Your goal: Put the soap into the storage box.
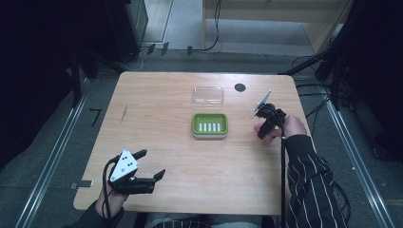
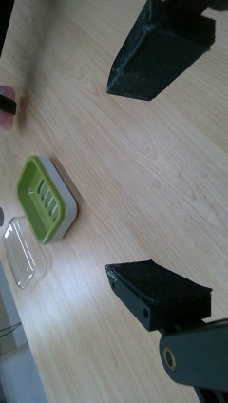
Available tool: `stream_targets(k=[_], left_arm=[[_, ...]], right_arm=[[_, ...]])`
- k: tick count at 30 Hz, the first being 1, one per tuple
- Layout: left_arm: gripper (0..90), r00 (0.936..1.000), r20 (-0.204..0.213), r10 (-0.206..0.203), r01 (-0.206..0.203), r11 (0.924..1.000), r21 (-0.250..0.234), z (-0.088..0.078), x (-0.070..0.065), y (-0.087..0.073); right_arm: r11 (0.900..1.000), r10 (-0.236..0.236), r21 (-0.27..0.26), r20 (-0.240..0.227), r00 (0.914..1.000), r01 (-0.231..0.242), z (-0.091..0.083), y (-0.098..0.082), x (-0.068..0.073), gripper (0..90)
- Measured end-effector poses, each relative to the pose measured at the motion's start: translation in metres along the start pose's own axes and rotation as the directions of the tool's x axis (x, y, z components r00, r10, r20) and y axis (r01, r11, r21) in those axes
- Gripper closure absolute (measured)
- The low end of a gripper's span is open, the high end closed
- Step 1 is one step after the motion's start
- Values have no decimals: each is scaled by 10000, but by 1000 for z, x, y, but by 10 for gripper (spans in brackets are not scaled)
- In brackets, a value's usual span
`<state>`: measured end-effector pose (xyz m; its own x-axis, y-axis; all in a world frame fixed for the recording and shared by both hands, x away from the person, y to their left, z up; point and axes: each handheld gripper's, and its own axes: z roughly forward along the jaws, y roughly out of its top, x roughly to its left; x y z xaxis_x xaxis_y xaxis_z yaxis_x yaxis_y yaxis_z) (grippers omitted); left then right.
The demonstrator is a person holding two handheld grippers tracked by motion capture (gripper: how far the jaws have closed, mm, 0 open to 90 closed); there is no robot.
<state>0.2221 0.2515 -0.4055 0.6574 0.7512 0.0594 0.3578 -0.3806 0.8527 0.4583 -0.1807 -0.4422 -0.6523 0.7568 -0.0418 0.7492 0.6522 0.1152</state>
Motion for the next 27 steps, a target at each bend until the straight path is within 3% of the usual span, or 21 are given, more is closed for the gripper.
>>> stream_targets(k=[27], left_arm=[[140, 10000, -37, -49, 49, 10000, 30, 0, 0, -1]], right_arm=[[9934, -1072, -409, 83, 9942, 1075, -18, 15, 11, 384]])
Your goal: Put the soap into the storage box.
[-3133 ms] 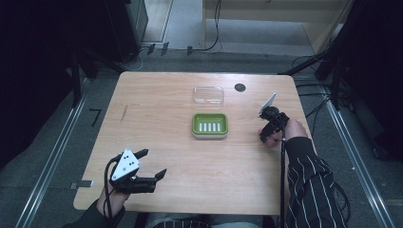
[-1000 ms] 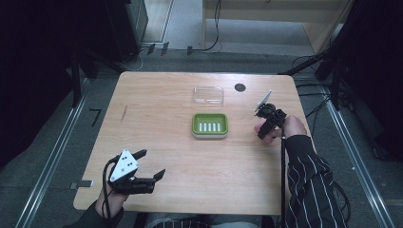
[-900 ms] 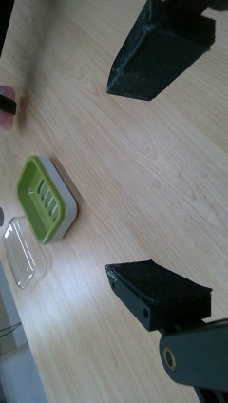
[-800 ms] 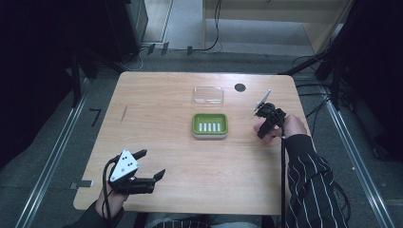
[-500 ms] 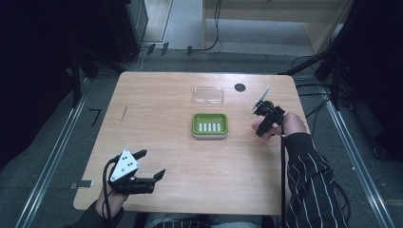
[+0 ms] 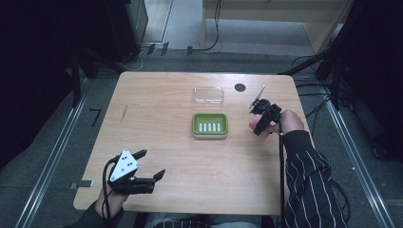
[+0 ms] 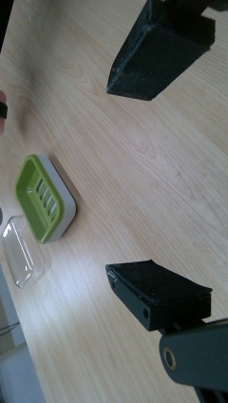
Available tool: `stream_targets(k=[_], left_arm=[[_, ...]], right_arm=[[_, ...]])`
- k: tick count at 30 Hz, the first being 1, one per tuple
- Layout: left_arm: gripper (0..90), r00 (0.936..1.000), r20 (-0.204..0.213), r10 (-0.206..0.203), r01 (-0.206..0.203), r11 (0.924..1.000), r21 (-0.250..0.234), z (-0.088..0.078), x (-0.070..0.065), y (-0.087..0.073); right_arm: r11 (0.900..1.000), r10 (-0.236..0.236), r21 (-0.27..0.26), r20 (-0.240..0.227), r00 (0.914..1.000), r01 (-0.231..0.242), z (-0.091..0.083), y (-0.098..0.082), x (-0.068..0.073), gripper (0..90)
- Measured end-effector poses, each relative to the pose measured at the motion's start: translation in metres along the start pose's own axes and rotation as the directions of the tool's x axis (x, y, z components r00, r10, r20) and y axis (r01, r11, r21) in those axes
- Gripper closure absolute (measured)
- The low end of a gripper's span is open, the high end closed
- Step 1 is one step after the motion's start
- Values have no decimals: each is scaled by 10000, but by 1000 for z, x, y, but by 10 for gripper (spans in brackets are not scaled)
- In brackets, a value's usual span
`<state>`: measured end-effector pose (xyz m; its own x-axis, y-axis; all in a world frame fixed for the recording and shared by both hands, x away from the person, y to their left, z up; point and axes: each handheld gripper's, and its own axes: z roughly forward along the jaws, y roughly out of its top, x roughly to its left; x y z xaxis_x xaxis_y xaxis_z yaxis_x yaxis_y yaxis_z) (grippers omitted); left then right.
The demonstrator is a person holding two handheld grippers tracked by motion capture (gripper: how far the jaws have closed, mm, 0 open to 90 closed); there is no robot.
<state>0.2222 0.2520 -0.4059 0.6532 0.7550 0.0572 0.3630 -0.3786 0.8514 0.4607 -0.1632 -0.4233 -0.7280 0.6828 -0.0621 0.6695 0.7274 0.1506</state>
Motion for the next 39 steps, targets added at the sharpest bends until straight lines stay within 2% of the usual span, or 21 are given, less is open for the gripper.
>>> stream_targets(k=[13, 28, 39], left_arm=[[140, 10000, -20, -15, 15, 10000, -1, 0, 0, 0], [140, 10000, -57, -67, 67, 10000, 2, -1, 0, -1], [140, 10000, -80, -40, 40, 10000, 23, -1, 1, -1]], right_arm=[[9991, -405, -127, 110, 9991, 407, -6, 9, 5, 384], [9935, -1114, -226, 185, 9936, 1118, -11, 21, 14, 385], [9907, -1334, -252, 232, 9908, 1340, -13, 25, 18, 384]])
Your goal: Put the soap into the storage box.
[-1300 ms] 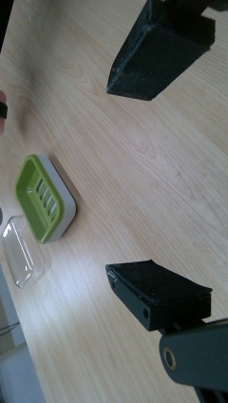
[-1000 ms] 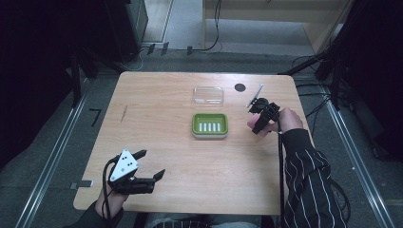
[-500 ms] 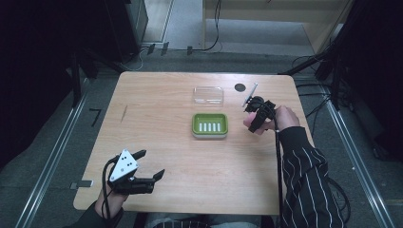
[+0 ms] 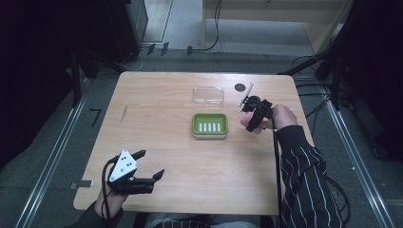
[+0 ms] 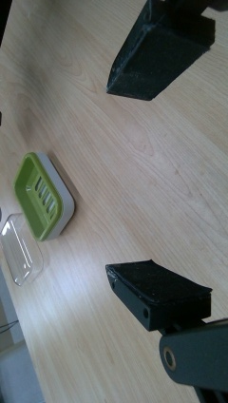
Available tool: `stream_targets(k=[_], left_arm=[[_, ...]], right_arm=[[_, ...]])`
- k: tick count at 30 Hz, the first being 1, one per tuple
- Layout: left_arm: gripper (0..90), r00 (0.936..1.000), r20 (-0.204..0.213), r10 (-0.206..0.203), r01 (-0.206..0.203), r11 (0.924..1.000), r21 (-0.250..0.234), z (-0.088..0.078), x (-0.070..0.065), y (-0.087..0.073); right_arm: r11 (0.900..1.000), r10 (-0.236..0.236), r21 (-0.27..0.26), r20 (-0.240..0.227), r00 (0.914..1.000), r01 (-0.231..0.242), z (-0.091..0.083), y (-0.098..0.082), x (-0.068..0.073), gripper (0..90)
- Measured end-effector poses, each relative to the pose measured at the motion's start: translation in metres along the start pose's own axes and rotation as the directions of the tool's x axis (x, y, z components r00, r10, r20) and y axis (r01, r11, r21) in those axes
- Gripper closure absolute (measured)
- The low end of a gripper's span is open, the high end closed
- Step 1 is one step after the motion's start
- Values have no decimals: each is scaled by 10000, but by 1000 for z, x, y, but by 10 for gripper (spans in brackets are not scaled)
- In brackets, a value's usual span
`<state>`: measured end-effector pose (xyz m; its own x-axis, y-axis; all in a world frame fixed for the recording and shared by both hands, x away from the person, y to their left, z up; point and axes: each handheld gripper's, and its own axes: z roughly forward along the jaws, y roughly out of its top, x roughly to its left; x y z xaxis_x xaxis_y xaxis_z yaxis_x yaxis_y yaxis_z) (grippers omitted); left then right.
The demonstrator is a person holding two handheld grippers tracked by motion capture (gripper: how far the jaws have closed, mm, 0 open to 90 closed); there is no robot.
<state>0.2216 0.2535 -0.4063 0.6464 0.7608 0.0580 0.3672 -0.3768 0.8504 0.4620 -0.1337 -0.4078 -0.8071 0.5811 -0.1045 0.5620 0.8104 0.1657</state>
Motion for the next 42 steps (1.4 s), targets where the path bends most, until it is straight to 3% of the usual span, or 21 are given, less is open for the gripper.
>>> stream_targets(k=[18, 27, 42], left_arm=[[140, 9999, -131, -59, 59, 10000, 31, -4, 0, -3], [140, 9999, -108, -26, 26, 10000, 14, -4, -1, -2], [140, 9999, -128, -37, 37, 10000, 30, -4, 0, -3]], right_arm=[[9975, -685, -194, -6, 9977, 684, -6, 19, 10, 384], [9930, -1152, -262, 59, 9933, 1153, -12, 24, 17, 384], [9867, -1553, -482, 25, 9879, 1553, -17, 33, 22, 385]])
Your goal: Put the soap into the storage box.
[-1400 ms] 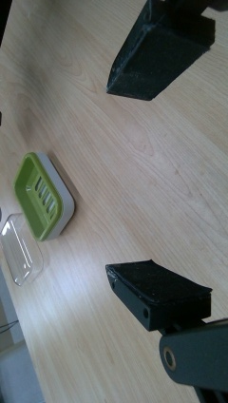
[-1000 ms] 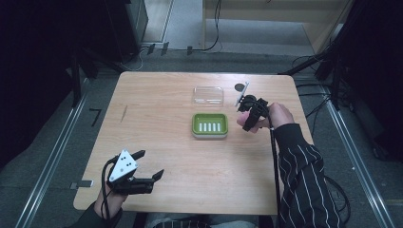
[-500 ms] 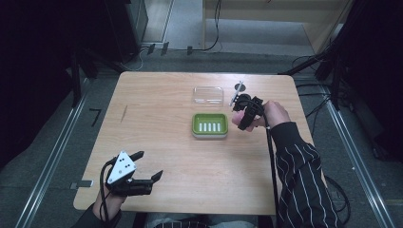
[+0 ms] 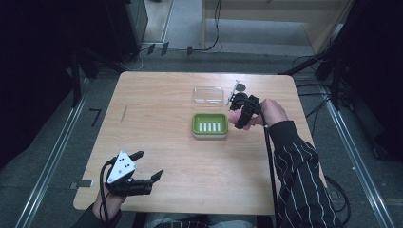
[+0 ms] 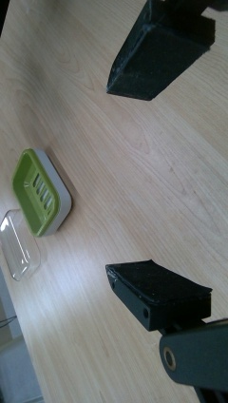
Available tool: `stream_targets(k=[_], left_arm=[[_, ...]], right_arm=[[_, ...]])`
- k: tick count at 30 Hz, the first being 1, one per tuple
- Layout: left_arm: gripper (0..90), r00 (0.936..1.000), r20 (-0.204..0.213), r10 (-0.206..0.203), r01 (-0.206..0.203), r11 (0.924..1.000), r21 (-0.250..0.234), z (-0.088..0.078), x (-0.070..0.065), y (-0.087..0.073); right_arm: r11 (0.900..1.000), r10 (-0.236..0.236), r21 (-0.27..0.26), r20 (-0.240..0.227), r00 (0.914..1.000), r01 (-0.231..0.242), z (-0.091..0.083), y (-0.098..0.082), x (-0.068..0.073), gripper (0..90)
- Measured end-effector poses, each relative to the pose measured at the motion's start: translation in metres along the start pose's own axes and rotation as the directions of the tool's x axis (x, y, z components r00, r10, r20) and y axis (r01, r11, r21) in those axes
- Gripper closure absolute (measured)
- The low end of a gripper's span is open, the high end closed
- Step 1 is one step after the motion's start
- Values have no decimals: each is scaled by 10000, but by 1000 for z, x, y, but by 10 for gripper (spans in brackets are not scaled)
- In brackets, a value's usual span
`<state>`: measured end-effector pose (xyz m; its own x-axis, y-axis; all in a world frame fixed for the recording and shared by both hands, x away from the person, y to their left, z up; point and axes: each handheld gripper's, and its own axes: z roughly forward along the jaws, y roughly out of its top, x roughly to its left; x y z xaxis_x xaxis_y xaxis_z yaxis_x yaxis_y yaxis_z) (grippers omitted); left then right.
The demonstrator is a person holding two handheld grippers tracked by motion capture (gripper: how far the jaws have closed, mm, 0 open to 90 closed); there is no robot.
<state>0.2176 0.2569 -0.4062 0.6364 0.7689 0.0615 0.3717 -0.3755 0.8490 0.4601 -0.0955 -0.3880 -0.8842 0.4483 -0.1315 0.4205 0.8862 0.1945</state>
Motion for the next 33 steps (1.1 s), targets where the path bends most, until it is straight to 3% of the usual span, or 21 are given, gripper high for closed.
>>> stream_targets(k=[11, 24, 33], left_arm=[[140, 9999, -114, -99, 99, 9999, 49, -3, 2, -2], [140, 9995, -249, -169, 169, 9999, 15, -9, 1, -6], [140, 9995, -273, -176, 177, 9998, 38, -10, 1, -6]], right_arm=[[9995, -284, -130, -94, 9996, 283, 0, 8, -1, 384], [9943, -1011, -348, -111, 9948, 1007, 0, 23, 7, 385], [9826, -1763, -585, 74, 9843, 1764, -1, 27, 12, 385]])
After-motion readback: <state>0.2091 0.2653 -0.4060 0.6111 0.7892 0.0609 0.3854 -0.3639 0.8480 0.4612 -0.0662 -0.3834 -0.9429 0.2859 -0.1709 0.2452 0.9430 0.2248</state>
